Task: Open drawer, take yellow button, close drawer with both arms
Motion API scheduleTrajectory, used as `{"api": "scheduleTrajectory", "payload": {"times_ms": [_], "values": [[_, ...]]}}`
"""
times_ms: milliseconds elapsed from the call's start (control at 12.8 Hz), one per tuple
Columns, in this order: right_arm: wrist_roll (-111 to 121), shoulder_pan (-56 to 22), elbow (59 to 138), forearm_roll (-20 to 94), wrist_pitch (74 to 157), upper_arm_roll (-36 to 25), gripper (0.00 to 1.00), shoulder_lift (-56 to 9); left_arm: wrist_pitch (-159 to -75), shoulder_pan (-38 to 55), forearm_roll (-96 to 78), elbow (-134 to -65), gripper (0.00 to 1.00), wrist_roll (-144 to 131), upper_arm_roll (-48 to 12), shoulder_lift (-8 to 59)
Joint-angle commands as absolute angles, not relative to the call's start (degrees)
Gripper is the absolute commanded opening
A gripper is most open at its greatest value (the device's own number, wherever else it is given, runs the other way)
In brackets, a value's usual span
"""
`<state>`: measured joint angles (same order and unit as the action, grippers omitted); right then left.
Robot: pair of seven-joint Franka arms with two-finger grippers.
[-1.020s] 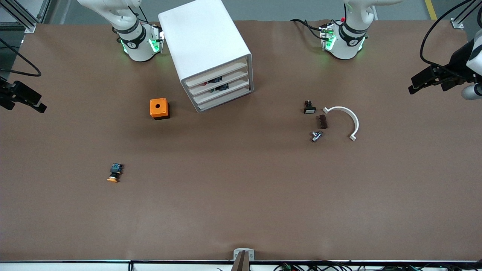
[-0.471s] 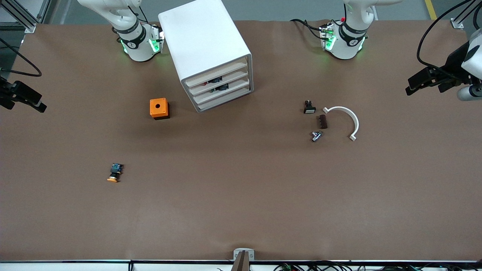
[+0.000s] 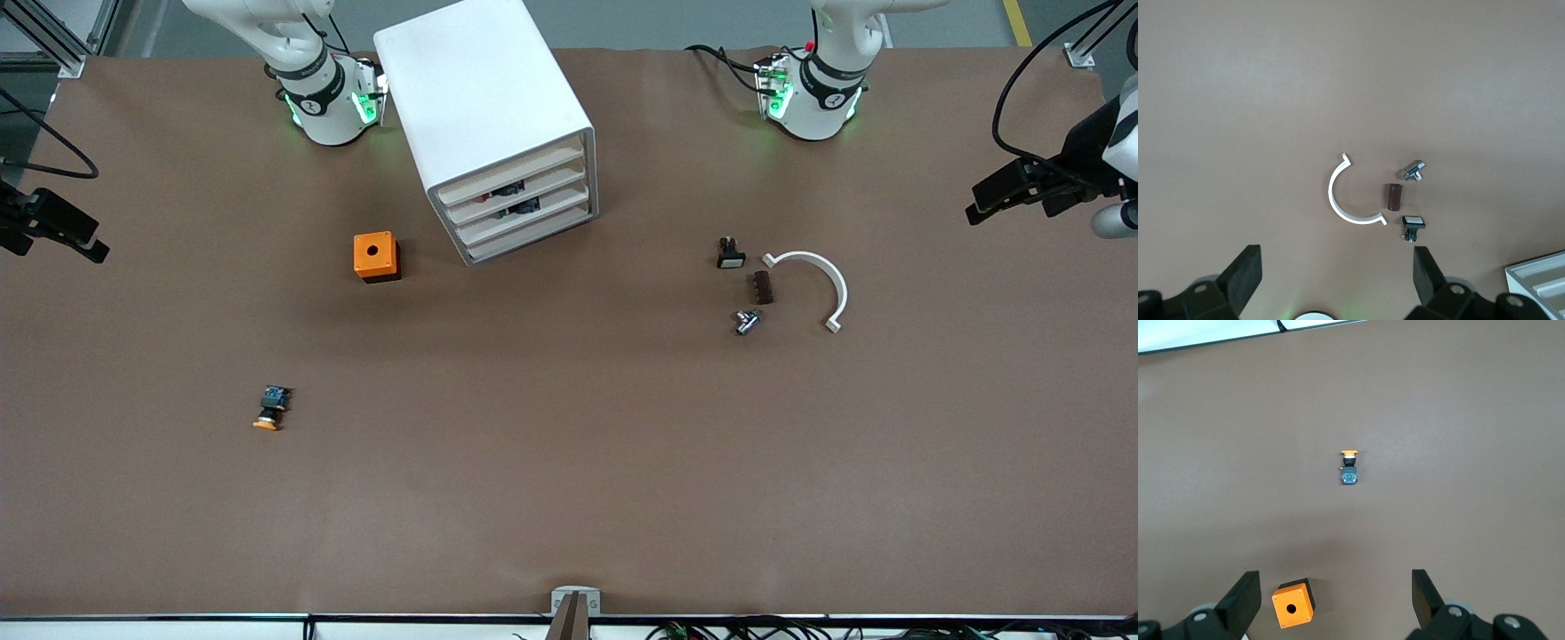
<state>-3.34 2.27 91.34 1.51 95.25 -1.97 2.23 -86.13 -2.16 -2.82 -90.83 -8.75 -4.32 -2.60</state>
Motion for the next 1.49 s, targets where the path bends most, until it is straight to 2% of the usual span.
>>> {"api": "scheduleTrajectory", "payload": {"times_ms": [0, 314, 941, 1412], "values": [[-4.1, 3.1, 92.6, 0.6, 94.8, -1.1, 1.00, 3.9, -86.1, -2.8, -0.1, -92.9, 1.00, -7.9, -5.7, -4.7], [-4.1, 3.1, 92.6, 0.6, 94.7, -1.1, 1.00, 3.9, -88.6, -2.9, 3.6, -97.5, 1.00, -8.1, -9.7, -7.8], [-4.0, 3.2, 92.6, 0.6, 94.7, -1.1, 1.00, 3.9, -85.2, -3.1, 2.9, -91.7, 1.00, -7.9, -9.2, -5.6], [-4.0, 3.3, 92.6, 0.6, 94.7, -1.1, 1.00, 3.9, -83.9, -3.2, 2.8, -91.1, 1.00, -8.3, -9.2, -5.0]]}}
